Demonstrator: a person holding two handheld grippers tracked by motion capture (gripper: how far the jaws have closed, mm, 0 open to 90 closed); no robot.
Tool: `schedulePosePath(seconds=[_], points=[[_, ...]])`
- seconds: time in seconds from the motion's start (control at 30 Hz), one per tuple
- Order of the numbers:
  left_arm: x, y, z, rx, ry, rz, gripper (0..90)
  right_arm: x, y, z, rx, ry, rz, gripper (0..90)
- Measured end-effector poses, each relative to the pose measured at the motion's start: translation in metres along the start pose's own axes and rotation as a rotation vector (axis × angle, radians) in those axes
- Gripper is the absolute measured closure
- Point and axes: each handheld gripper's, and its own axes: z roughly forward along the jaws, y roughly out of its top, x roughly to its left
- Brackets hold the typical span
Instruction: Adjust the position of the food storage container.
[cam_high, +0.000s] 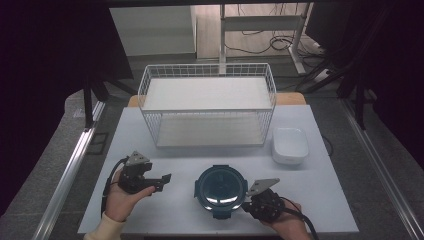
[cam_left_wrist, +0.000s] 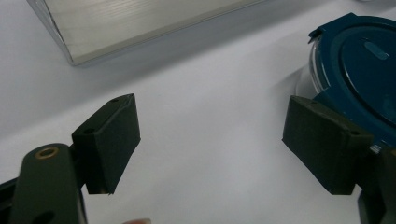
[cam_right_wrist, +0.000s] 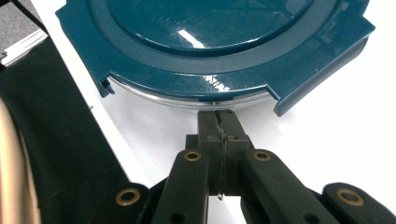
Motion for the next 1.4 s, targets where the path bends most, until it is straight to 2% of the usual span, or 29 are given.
schedulePosePath(seconds=[0.17,0.73,0.8,0.83,0.87,0.9,1.0,1.07,1.13,1.23,1.27,1.3,1.33,1.37,1.4], points=[[0.000,0.000,-0.002,-0.003,-0.004,-0.001,18.9,-0.004,0.015,0.010,-0.007,-0.010,-0.005,89.5],[0.003,0.001,-0.005,-0.011,0.002,-0.013,18.8,0.001,0.029,0.021,-0.012,0.025,-0.036,89.5],[0.004,0.001,-0.006,-0.011,0.000,-0.014,18.8,-0.001,0.027,0.017,-0.045,0.041,-0.019,89.6],[0.004,0.001,-0.006,-0.011,0.000,-0.014,18.8,-0.001,0.027,0.017,-0.045,0.041,-0.019,89.6],[0.005,0.001,-0.008,-0.016,0.002,-0.019,18.9,-0.001,0.022,0.008,-0.053,0.030,-0.011,89.5],[0.005,0.001,-0.008,-0.016,0.002,-0.019,18.9,-0.001,0.022,0.008,-0.053,0.030,-0.011,89.5],[0.007,0.001,-0.010,-0.023,0.005,-0.028,18.9,-0.005,0.014,-0.014,-0.092,-0.001,0.019,89.5],[0.007,0.001,-0.010,-0.025,0.005,-0.029,18.9,-0.009,0.013,-0.021,-0.110,-0.014,0.028,89.5],[0.004,0.001,-0.011,-0.027,0.003,-0.022,18.9,-0.021,0.013,-0.035,-0.172,-0.045,0.084,89.4],[0.003,0.002,-0.012,-0.029,-0.001,-0.021,18.9,-0.028,0.013,-0.041,-0.214,-0.057,0.121,88.8],[0.003,0.002,-0.012,-0.030,-0.002,-0.021,18.9,-0.032,0.011,-0.043,-0.240,-0.057,0.140,85.1],[0.003,0.002,-0.011,-0.029,-0.002,-0.021,18.9,-0.035,0.010,-0.044,-0.262,-0.042,0.146,67.3],[0.003,0.002,-0.011,-0.029,-0.002,-0.021,18.9,-0.035,0.010,-0.044,-0.262,-0.042,0.146,67.3],[0.004,0.001,-0.011,-0.027,0.000,-0.021,18.9,-0.036,0.011,-0.044,-0.276,-0.041,0.157,50.8],[0.004,0.001,-0.011,-0.027,0.000,-0.021,18.9,-0.036,0.011,-0.044,-0.276,-0.041,0.157,50.8]])
